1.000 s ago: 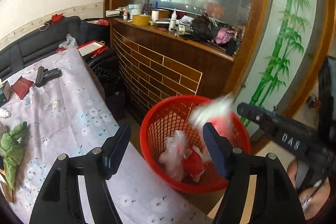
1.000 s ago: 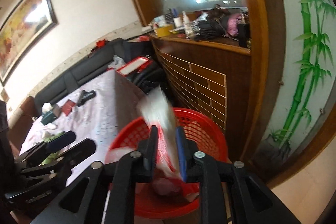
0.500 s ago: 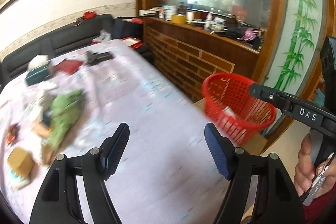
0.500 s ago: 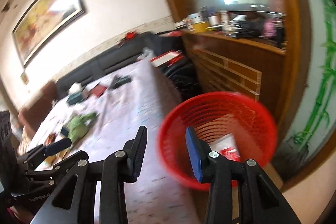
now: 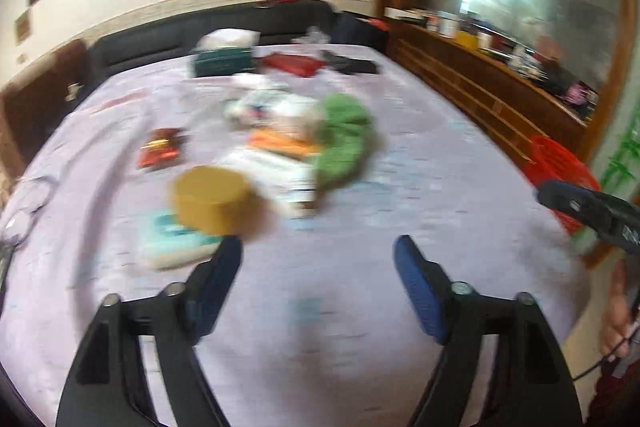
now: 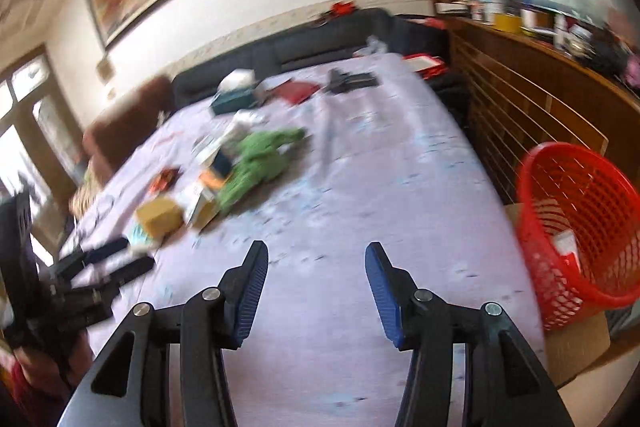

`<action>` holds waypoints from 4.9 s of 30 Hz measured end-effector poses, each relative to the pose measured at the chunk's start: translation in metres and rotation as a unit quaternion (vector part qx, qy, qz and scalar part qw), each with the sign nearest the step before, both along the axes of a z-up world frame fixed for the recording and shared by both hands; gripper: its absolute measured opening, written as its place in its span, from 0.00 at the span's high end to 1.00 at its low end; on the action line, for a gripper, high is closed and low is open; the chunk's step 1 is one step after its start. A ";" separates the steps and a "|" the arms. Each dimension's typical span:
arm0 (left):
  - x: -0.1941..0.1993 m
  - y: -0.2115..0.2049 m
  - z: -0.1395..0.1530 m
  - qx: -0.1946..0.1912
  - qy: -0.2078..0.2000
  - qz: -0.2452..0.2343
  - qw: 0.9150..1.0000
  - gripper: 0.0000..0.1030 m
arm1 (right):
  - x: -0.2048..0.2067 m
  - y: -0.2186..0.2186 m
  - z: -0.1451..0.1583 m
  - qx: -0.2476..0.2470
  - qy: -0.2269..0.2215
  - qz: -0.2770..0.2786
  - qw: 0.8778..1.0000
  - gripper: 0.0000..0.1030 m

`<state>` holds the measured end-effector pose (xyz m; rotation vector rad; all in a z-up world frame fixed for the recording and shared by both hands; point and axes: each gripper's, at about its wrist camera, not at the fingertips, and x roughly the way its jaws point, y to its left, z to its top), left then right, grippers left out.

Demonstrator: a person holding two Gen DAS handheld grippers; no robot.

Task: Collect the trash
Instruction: 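Return to the table and grasp the yellow tape roll with the left tool, then grasp the white medicine box with the right tool while the left tool holds the tape, then lift the tape roll and medicine box and turn both tools toward the red wastebasket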

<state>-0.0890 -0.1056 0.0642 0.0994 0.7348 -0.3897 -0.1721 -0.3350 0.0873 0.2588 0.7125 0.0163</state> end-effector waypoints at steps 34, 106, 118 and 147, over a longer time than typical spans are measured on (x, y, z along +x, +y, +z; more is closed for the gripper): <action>0.064 0.057 -0.008 0.021 -0.035 0.111 0.993 0.35 | 0.085 0.080 -0.012 0.093 0.055 0.095 0.990 0.55; -0.021 -0.009 -0.018 0.053 -0.092 0.066 0.992 0.35 | 0.007 0.063 -0.002 0.009 -0.038 0.012 0.999 0.95; -0.023 -0.009 -0.017 0.053 -0.093 0.065 0.992 0.35 | 0.006 0.067 0.000 0.008 -0.039 0.016 0.999 0.94; -0.026 -0.012 -0.017 0.058 -0.094 0.062 0.992 0.35 | 0.006 0.068 0.003 0.006 -0.040 0.016 0.999 0.94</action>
